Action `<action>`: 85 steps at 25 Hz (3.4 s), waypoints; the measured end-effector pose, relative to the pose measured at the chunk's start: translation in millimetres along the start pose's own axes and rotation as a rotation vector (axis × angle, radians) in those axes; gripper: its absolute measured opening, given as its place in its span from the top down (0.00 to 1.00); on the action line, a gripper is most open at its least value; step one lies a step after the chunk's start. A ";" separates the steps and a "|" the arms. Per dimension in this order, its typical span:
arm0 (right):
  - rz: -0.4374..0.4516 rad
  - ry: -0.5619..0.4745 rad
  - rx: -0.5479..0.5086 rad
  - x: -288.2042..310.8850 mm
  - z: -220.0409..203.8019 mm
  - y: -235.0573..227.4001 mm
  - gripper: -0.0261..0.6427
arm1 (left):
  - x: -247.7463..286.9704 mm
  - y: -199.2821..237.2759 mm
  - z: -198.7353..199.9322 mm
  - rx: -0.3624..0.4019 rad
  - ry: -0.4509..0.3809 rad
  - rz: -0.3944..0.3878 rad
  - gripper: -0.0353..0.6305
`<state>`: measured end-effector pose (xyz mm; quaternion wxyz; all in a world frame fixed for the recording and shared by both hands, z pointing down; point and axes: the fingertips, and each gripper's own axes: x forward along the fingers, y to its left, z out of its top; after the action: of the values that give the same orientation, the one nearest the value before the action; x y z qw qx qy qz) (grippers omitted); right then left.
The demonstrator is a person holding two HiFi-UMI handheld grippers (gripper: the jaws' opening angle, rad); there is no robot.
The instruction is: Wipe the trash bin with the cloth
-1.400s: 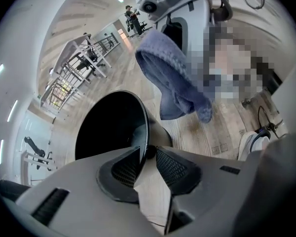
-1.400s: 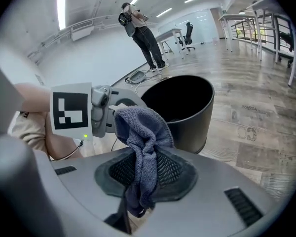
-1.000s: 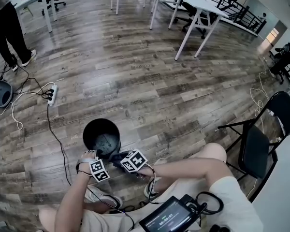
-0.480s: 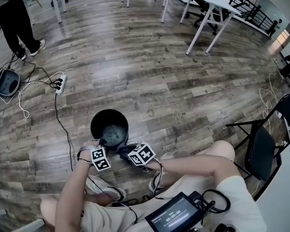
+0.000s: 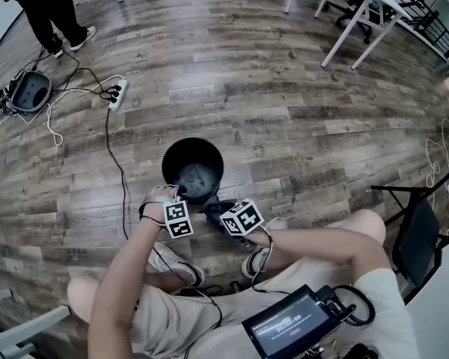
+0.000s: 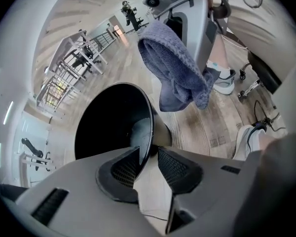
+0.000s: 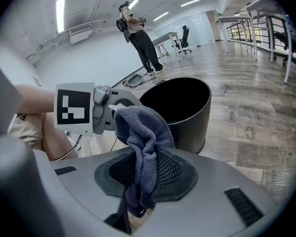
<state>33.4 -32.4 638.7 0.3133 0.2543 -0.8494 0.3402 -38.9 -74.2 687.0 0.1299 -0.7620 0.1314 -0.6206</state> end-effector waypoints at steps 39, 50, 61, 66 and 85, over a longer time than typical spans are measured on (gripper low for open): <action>-0.115 0.137 0.056 144.5 -78.6 -92.1 0.84 | -8.7 -15.0 30.9 -0.076 -0.124 -0.026 0.80; -0.161 0.167 0.125 178.8 -106.0 -111.7 0.84 | -6.8 -12.6 28.6 -0.082 -0.122 -0.018 0.80; -0.076 0.244 0.084 129.5 -119.2 -62.1 0.84 | -3.9 -14.0 24.9 -0.114 -0.085 -0.018 0.80; -0.011 0.211 0.054 96.5 -89.1 -29.6 0.84 | -11.6 -11.7 26.7 -0.100 -0.095 -0.037 0.80; 0.016 0.024 0.091 13.9 -18.5 11.2 0.84 | -5.0 -13.2 3.2 -0.018 0.001 -0.104 0.79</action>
<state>23.5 -14.7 654.4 0.3088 0.2575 -0.8313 0.3837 -36.2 -60.0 686.5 0.0901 -0.7686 0.0973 -0.6259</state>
